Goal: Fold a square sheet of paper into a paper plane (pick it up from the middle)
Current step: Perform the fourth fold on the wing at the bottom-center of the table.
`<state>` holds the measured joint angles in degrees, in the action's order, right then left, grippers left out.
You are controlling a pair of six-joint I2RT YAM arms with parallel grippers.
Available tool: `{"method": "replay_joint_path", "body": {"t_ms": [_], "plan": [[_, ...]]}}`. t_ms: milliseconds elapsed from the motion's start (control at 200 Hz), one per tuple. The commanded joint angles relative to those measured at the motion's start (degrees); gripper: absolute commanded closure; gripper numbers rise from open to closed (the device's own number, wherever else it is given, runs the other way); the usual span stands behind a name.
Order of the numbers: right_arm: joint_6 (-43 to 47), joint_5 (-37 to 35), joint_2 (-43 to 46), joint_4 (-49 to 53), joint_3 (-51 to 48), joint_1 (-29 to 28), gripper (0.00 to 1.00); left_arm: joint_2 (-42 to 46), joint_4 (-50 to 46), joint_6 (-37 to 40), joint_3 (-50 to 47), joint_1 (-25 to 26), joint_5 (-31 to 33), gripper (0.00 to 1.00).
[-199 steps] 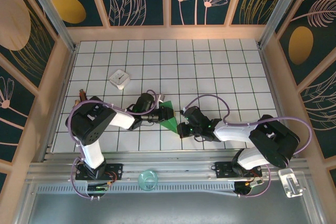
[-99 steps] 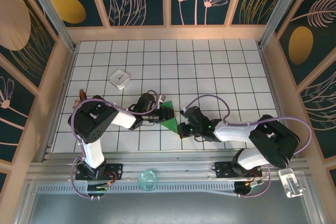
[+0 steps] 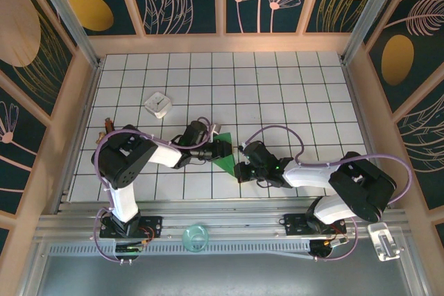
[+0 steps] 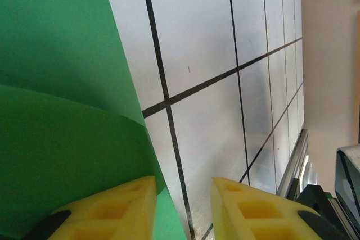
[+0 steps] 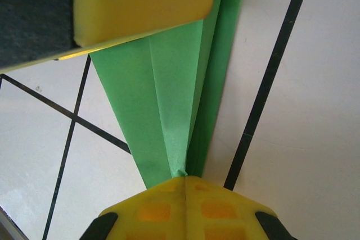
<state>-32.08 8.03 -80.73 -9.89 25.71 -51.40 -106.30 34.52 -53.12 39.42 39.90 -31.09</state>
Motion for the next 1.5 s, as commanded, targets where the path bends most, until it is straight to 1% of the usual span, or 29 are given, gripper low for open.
{"method": "replay_joint_path", "body": {"t_ms": [0,230,425,570,851,1156,1496], "plan": [[-0.6,0.5,1.9,1.6,-1.0,0.4,0.95,-1.8,-5.4,2.8,1.3,0.0,2.4,0.68],[-0.7,0.8,6.9,2.9,-1.6,1.5,0.88,-3.2,-7.0,3.4,2.1,0.0,2.0,0.68],[0.1,2.4,8.2,1.9,-1.2,1.7,0.86,-3.1,-7.3,3.3,2.4,0.0,1.9,0.68],[0.7,4.4,5.3,0.1,0.1,1.1,0.87,-3.3,-7.4,3.2,2.2,0.0,1.8,0.68],[2.0,4.4,1.1,0.0,1.6,1.0,0.89,-3.2,-7.4,3.3,2.4,0.0,1.8,0.68],[0.7,4.5,0.5,-0.7,-1.3,1.0,0.92,-3.0,-7.5,3.4,2.3,0.0,1.8,0.68],[-0.8,3.3,1.3,2.5,-3.7,0.8,0.95,-3.6,-8.9,3.9,2.8,-0.1,2.8,0.68]]}}
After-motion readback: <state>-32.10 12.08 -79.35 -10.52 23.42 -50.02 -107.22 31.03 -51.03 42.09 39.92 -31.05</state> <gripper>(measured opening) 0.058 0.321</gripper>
